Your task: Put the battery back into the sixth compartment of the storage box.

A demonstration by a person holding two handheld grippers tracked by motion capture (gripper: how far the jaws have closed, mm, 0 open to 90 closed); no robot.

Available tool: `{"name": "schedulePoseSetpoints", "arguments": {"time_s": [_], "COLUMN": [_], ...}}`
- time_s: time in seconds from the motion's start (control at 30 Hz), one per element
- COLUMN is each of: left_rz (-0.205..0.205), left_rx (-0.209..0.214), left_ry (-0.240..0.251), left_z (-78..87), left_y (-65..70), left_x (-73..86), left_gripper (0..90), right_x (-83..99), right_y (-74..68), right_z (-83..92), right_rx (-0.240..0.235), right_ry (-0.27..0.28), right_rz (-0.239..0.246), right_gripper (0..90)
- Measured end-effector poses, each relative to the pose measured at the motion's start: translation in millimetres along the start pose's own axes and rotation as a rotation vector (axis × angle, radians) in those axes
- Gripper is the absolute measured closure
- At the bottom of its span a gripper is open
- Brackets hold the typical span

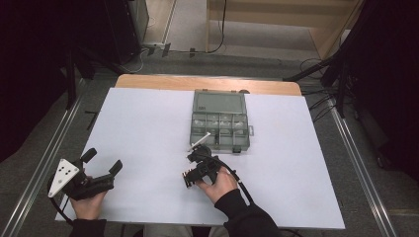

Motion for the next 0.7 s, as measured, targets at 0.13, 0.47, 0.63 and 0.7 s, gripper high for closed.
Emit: {"name": "schedulePoseSetpoints", "arguments": {"time_s": [0.13, 0.47, 0.63, 0.7], "left_rz": [0.000, 0.002, 0.001, 0.002], "left_rx": [0.000, -0.004, -0.006, -0.003], "left_ry": [0.001, -0.001, -0.002, 0.000], "left_z": [0.0, -0.4, 0.1, 0.4], "left_y": [0.1, -0.7, -0.8, -0.4], "left_x": [-0.1, 0.2, 0.2, 0.0], "left_gripper": [0.3, 0.3, 0.3, 0.3], "right_x": [-0.2, 0.8, 1.8, 1.9], "right_y": [-1.0, -6.3, -6.8, -5.7], "right_z": [0.6, -6.8, -7.9, -7.5], "right_rx": [0.005, 0.045, 0.039, 0.056], "right_ry": [0.009, -0.005, -0.019, -0.006], "right_rz": [0.004, 0.031, 0.033, 0.023], "right_gripper": [49.8, 70.3, 76.0, 77.1]}}
Point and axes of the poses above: each handheld gripper's, and its own axes: z roughly backward along the jaws, x roughly out of its underside, y roughly to its right, the point moved 10 cm from there along -z, roughly forward along the jaws, and after that the axes turned 14 degrees about -y, right-handed, at the moved point
